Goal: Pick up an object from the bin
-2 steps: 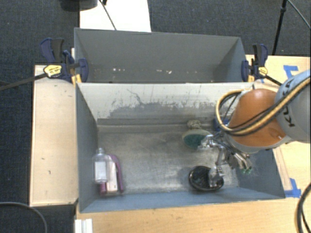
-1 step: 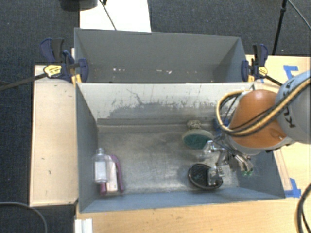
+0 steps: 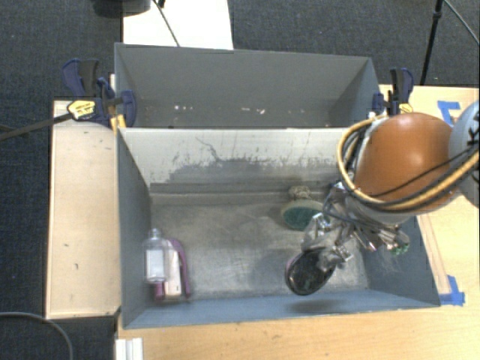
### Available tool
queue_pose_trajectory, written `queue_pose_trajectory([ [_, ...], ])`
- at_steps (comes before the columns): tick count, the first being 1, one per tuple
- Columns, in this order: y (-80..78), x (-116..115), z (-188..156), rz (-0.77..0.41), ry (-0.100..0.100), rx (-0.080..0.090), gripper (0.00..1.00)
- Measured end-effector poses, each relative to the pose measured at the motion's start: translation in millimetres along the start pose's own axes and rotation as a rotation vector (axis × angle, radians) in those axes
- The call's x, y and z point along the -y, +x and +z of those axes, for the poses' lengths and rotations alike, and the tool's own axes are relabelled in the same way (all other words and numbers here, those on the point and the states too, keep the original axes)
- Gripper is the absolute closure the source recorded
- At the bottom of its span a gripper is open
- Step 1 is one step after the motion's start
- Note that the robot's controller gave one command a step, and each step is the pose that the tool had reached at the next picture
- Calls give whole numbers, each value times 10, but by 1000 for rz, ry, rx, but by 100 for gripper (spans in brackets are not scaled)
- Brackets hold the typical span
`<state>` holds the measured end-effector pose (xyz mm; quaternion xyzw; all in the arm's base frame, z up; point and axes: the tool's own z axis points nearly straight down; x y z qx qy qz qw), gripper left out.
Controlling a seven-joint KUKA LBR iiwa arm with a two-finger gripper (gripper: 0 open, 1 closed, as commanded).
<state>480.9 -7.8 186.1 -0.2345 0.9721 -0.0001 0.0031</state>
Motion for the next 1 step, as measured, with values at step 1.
queue_pose_trajectory([
  [1, -87, -7, -461, -1, 1, 2, 100],
])
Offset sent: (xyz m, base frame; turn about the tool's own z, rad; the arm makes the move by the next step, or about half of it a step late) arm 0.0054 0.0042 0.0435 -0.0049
